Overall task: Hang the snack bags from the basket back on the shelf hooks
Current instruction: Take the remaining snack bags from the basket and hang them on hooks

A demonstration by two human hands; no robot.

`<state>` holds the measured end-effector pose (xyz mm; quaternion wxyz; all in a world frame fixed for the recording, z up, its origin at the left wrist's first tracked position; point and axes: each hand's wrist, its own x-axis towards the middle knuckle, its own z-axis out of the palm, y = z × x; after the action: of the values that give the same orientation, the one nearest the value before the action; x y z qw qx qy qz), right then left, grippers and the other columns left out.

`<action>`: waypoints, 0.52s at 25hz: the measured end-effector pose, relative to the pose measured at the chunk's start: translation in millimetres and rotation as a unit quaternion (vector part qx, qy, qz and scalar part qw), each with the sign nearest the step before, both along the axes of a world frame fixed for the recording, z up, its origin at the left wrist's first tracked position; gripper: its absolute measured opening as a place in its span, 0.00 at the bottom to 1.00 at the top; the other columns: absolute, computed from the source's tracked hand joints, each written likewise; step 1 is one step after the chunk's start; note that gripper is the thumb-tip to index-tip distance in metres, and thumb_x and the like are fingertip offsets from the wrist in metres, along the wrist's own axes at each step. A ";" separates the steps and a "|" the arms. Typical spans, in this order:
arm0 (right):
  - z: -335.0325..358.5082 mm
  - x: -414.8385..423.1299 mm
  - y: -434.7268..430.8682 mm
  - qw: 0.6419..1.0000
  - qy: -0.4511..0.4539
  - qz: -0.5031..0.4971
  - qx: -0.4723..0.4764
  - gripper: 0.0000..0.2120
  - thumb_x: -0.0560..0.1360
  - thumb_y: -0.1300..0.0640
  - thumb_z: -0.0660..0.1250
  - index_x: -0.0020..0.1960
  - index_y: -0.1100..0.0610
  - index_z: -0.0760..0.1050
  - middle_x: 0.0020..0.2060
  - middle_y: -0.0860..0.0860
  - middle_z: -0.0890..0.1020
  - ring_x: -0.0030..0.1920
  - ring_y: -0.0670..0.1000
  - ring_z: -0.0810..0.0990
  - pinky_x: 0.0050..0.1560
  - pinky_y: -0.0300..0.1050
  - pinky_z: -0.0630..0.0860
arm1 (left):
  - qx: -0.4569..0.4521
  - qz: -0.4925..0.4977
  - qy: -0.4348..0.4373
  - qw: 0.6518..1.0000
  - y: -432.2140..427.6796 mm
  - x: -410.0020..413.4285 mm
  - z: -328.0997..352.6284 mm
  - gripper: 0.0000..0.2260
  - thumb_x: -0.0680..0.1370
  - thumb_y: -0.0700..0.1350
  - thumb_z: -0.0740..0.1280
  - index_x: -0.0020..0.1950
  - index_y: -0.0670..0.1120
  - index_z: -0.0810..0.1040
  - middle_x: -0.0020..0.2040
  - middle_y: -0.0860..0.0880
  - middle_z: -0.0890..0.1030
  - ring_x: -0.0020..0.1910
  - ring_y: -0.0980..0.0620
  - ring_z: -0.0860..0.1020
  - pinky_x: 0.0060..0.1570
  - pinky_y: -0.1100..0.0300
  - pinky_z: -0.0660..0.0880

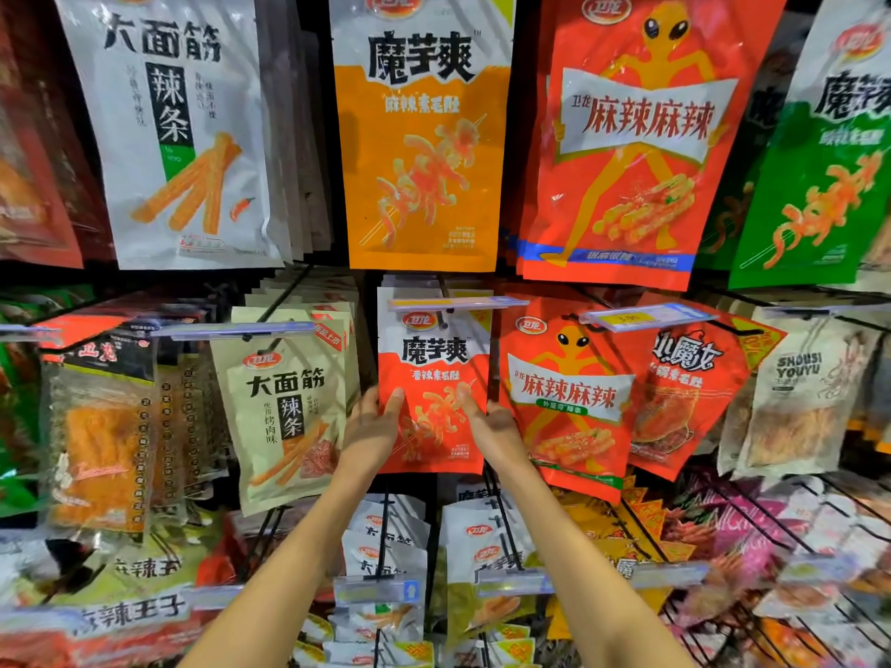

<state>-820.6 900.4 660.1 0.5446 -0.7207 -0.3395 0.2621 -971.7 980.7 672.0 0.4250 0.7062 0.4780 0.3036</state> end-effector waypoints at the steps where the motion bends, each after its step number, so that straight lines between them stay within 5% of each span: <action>1: -2.1 -1.8 -3.5 1.000 -0.010 -0.002 -0.016 0.41 0.77 0.32 0.59 0.78 0.60 0.59 0.74 0.55 0.68 0.73 0.56 0.67 0.70 0.51 0.65 | 0.007 0.002 0.019 1.000 0.3 -1.7 -1.2 0.30 0.81 0.64 0.54 0.79 0.49 0.58 0.77 0.46 0.63 0.75 0.44 0.62 0.73 0.48 0.59; 5: -5.0 -10.7 -18.4 0.995 -0.085 -0.011 -0.048 0.32 0.79 0.37 0.61 0.73 0.58 0.65 0.61 0.53 0.79 0.57 0.51 0.78 0.52 0.43 0.70 | 0.075 -0.017 0.028 0.997 0.1 -8.5 -9.5 0.29 0.82 0.53 0.61 0.79 0.44 0.56 0.74 0.42 0.68 0.71 0.41 0.69 0.70 0.51 0.65; 9: -4.7 -21.3 -26.6 0.977 -0.185 0.014 -0.108 0.27 0.77 0.42 0.65 0.70 0.57 0.66 0.60 0.51 0.81 0.58 0.53 0.80 0.57 0.50 0.77 | 0.149 -0.067 0.032 0.986 -12.2 -17.8 -13.8 0.32 0.79 0.45 0.66 0.78 0.43 0.55 0.69 0.41 0.73 0.66 0.41 0.74 0.63 0.54 0.69; 13: -2.8 -26.6 -35.9 0.929 -0.312 0.056 -0.193 0.25 0.75 0.42 0.65 0.65 0.57 0.70 0.58 0.55 0.80 0.59 0.59 0.79 0.55 0.55 0.78 | 0.200 -0.128 0.161 0.958 -18.6 -26.6 -17.7 0.37 0.79 0.47 0.66 0.81 0.45 0.47 0.76 0.41 0.63 0.70 0.39 0.70 0.64 0.51 0.70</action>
<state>-847.2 864.5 657.3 0.2458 -0.8370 -0.4752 0.1147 -998.3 962.0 654.2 0.2280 0.8717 0.3749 0.2182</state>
